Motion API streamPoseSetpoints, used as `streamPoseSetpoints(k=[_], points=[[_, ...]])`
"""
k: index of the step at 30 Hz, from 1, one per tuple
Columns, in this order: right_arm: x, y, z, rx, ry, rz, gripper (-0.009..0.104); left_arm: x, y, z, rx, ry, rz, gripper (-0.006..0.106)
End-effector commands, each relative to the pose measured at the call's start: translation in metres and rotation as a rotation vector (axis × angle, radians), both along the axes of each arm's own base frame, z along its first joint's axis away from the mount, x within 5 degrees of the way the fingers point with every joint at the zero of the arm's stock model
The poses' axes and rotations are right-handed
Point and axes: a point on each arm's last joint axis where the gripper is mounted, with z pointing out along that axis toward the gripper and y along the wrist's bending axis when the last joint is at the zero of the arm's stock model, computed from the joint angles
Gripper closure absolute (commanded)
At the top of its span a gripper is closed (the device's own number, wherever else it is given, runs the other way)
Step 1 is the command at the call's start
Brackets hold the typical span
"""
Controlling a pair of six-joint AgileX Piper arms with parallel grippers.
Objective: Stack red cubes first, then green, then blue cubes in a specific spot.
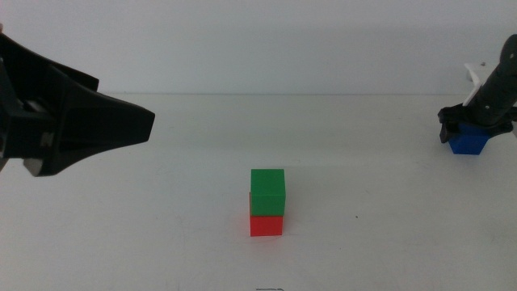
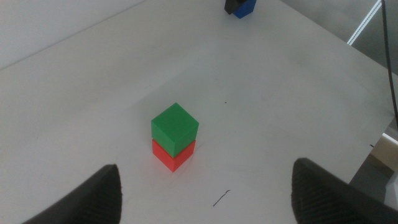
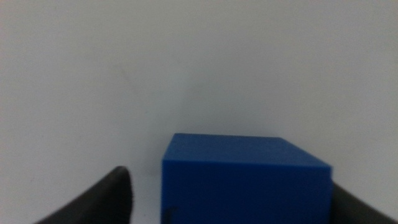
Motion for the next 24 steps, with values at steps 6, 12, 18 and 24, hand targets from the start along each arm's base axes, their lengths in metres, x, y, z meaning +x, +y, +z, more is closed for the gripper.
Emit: streamPoseSetpoints(k=[6, 12, 18, 24], points=[[-0.003, 0.003, 0.064, -0.072, -0.138, -0.032, 0.097, -0.002, -0.002, 0.013, -0.070, -0.056, 0.004, 0.007], [-0.043, 0.027, 0.123, -0.037, -0.166, -0.053, 0.096, -0.002, -0.002, 0.013, -0.070, -0.056, 0.004, 0.007], [-0.112, 0.098, 0.177, 0.017, -0.255, -0.057, 0.096, -0.002, -0.002, 0.013, -0.070, -0.056, 0.004, 0.007], [-0.155, 0.188, 0.208, -0.044, -0.238, -0.075, 0.096, -0.002, -0.002, 0.013, -0.070, -0.056, 0.004, 0.007]])
